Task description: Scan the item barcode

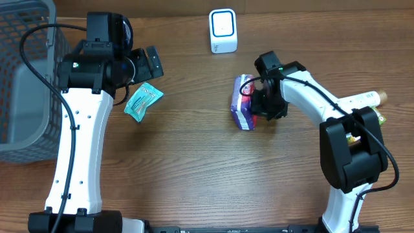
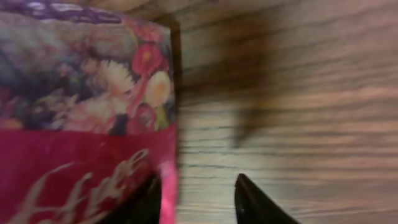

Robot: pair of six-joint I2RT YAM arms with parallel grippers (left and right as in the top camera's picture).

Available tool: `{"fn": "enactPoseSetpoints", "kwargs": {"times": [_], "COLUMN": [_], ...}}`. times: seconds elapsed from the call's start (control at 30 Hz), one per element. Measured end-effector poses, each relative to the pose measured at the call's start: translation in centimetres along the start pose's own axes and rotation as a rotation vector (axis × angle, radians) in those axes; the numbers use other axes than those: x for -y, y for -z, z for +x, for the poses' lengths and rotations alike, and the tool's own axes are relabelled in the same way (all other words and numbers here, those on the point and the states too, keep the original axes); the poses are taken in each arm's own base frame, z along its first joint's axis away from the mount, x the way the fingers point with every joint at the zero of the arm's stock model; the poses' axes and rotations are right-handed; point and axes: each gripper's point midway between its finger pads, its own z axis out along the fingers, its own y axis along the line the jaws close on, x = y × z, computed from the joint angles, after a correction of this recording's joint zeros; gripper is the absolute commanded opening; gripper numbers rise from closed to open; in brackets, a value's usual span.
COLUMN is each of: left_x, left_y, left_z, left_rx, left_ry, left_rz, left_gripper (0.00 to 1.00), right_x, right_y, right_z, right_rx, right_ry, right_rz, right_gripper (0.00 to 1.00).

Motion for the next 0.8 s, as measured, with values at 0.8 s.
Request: {"fn": "enactPoseSetpoints", "kwargs": {"times": [0.8], "left_x": [0.0], "left_y": [0.0], "left_z": [0.0], "left_rx": [0.000], "left_ry": [0.000], "left_rz": [0.000], "left_gripper": [0.99], "right_x": [-8.0], "right_y": [9.0], "right_z": [-3.8], "right_rx": [0.261], "right_ry": [0.311], "right_rz": [0.031], "right_gripper": [0.75]}}
